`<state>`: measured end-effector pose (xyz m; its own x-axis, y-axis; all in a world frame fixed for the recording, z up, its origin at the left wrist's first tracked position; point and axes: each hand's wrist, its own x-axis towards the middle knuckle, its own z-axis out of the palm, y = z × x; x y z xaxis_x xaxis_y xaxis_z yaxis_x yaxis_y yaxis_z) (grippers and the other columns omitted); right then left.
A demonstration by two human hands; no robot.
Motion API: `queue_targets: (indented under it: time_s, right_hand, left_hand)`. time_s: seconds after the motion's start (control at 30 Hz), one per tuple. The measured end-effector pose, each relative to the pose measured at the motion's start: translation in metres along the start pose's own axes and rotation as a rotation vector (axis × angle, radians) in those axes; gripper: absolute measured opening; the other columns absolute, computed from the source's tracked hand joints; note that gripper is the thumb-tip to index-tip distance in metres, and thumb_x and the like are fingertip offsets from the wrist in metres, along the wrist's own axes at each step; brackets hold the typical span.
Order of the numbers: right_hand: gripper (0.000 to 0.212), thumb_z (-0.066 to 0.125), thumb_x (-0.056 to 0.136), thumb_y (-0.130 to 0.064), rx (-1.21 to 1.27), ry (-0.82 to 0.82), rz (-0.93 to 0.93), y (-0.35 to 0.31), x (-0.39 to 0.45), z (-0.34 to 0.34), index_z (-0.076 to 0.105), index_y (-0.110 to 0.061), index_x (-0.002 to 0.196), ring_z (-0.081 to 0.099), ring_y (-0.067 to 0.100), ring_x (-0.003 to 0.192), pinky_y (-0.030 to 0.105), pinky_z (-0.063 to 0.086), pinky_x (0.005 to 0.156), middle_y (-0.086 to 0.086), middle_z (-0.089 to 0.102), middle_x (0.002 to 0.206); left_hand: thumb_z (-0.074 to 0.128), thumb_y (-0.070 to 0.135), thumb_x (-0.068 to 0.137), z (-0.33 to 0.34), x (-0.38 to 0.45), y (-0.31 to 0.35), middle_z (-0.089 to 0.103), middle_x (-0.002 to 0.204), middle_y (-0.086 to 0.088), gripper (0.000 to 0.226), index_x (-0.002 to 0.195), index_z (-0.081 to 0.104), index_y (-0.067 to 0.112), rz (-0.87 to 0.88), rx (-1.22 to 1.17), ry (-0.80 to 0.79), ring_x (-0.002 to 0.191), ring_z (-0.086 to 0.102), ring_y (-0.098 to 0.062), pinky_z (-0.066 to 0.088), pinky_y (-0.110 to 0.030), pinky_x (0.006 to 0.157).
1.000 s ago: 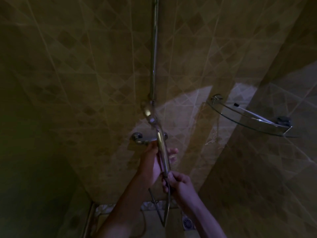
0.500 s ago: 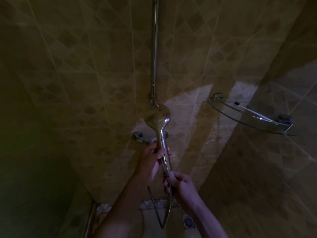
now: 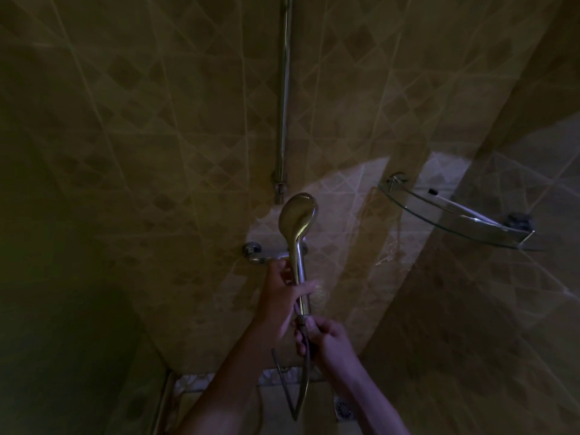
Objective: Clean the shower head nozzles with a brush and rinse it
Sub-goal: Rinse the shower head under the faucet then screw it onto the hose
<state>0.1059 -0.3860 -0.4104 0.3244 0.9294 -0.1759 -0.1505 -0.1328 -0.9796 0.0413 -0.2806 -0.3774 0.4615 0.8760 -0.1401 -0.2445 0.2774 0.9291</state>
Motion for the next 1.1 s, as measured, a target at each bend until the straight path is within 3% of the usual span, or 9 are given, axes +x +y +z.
queue_targets:
  time_s: [0.13,0.3,0.4,0.53,0.7,0.83,0.93,1.1]
  right_hand:
    - [0.039,0.042,0.101,-0.014,-0.009,0.022,0.008,0.003,0.002,0.003,0.062,-0.009,0.068,0.046,0.015,0.054,0.022,0.036,0.053,0.013,0.052,0.063]
    - [0.035,0.042,0.101,-0.014,0.008,0.068,0.051,0.008,0.007,0.002,0.063,-0.006,0.074,0.045,0.018,0.054,0.027,0.035,0.054,0.012,0.052,0.062]
    - [0.032,0.045,0.101,-0.015,0.022,0.082,0.061,0.009,0.007,-0.003,0.063,-0.007,0.075,0.045,0.015,0.055,0.026,0.035,0.054,0.007,0.053,0.061]
    - [0.029,0.048,0.099,-0.014,0.028,0.080,0.051,0.007,0.007,-0.009,0.063,-0.007,0.074,0.043,0.016,0.055,0.028,0.033,0.056,0.006,0.052,0.061]
    - [0.031,0.048,0.100,-0.017,0.000,0.098,0.041,0.005,0.003,-0.007,0.063,-0.008,0.074,0.042,0.015,0.055,0.028,0.031,0.056,0.005,0.052,0.061]
    - [0.033,0.049,0.099,-0.019,-0.073,0.103,0.043,0.004,0.000,-0.004,0.063,-0.009,0.071,0.042,0.017,0.055,0.028,0.032,0.054,0.010,0.052,0.062]
    - [0.028,0.049,0.098,-0.011,0.061,0.083,0.084,0.004,-0.001,0.003,0.062,-0.004,0.075,0.041,0.017,0.055,0.028,0.031,0.055,0.010,0.049,0.061]
    - [0.027,0.044,0.098,-0.002,0.255,0.044,0.129,0.001,-0.002,0.009,0.058,-0.001,0.075,0.038,0.015,0.055,0.026,0.029,0.053,0.007,0.046,0.059]
  left_hand:
    - [0.071,-0.013,0.073,0.000,0.003,-0.001,0.063,0.088,-0.018,0.038,0.097,0.052,0.009,-0.005,-0.090,0.012,0.077,0.067,-0.025,0.055,-0.026,0.065]
    - [0.053,-0.013,0.088,-0.006,0.002,0.000,0.074,0.082,-0.010,0.027,0.114,0.056,-0.008,-0.018,-0.096,-0.112,0.082,0.072,-0.026,0.057,-0.031,0.075]
    - [0.046,-0.013,0.091,-0.007,0.000,0.001,0.068,0.095,-0.019,0.028,0.118,0.052,-0.007,-0.036,-0.199,-0.134,0.082,0.070,-0.029,0.058,-0.032,0.072]
    - [0.042,-0.012,0.092,-0.009,0.001,-0.003,0.065,0.096,-0.021,0.034,0.124,0.047,-0.003,-0.049,-0.376,-0.179,0.086,0.066,-0.035,0.055,-0.039,0.074]
    - [0.057,0.004,0.091,-0.009,0.006,-0.011,0.070,0.091,-0.016,0.010,0.097,0.060,0.012,-0.061,-0.317,-0.178,0.086,0.069,-0.030,0.054,-0.040,0.079]
    - [0.055,0.013,0.096,0.000,0.004,-0.016,0.066,0.080,-0.006,0.006,0.091,0.057,0.014,-0.029,-0.174,-0.081,0.067,0.066,-0.016,0.054,-0.027,0.061]
    - [0.050,0.016,0.098,0.006,-0.002,-0.013,0.060,0.070,-0.004,0.012,0.088,0.055,0.012,-0.057,-0.167,-0.020,0.054,0.056,-0.011,0.046,-0.022,0.049]
    - [0.043,0.012,0.098,0.006,-0.007,-0.003,0.047,0.069,-0.005,0.012,0.104,0.050,0.004,-0.090,-0.324,-0.093,0.050,0.044,-0.012,0.036,-0.023,0.048]
